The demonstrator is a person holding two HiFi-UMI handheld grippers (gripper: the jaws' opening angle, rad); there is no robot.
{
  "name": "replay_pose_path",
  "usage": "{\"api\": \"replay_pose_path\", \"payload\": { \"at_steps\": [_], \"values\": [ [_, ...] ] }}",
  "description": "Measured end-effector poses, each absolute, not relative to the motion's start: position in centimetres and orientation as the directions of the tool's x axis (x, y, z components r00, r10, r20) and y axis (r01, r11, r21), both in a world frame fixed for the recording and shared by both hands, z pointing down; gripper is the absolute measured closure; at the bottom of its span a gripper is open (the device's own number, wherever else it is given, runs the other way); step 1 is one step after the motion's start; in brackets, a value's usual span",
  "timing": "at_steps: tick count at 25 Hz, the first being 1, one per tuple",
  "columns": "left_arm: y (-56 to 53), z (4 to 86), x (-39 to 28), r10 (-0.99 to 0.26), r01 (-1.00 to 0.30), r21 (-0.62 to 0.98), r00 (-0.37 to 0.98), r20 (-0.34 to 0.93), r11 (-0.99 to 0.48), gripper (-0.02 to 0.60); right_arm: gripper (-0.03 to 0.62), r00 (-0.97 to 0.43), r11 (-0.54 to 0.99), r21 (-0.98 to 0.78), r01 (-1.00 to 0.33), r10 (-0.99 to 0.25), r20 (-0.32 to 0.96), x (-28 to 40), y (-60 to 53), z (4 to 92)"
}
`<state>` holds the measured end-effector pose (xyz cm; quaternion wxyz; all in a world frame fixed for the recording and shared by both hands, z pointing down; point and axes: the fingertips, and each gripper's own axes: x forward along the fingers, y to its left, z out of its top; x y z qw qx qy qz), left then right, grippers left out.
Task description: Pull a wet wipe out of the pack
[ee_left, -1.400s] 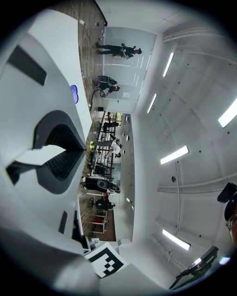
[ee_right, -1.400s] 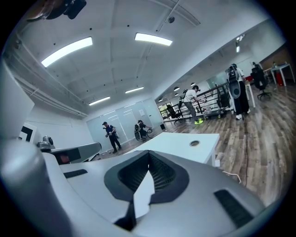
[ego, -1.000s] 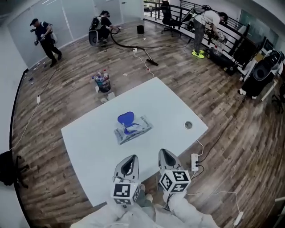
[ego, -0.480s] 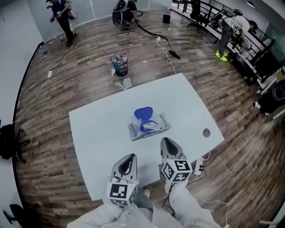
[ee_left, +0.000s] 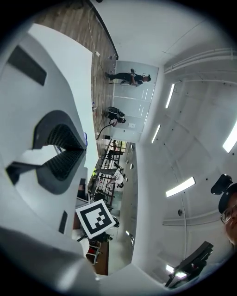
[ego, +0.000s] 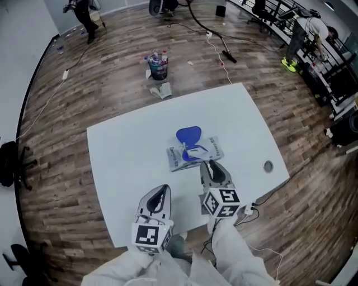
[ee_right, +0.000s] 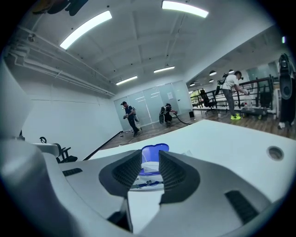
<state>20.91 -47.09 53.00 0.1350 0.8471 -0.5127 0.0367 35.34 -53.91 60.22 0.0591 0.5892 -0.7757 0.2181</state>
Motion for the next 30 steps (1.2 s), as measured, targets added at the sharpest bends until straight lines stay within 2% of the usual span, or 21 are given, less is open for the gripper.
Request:
{"api": "replay_pose_path", "payload": {
  "at_steps": [15, 30],
  "values": [
    [-50.0, 54.2, 20.1, -0.866, -0.888, 0.199, 0.453, 0.211, -0.415, 0.574, 0.424, -0.3, 0.225, -0.217, -0.95, -0.853, 0.427, 34.2, -57.1, 63.6],
    [-51.6, 56.1, 18.9, -0.863, -0.892, 0.218, 0.442, 0.243, -0.396, 0.574, 0.424, -0.267, 0.195, -0.19, -0.962, -0.814, 0.516, 33.4, -58.2, 66.9]
  ]
}}
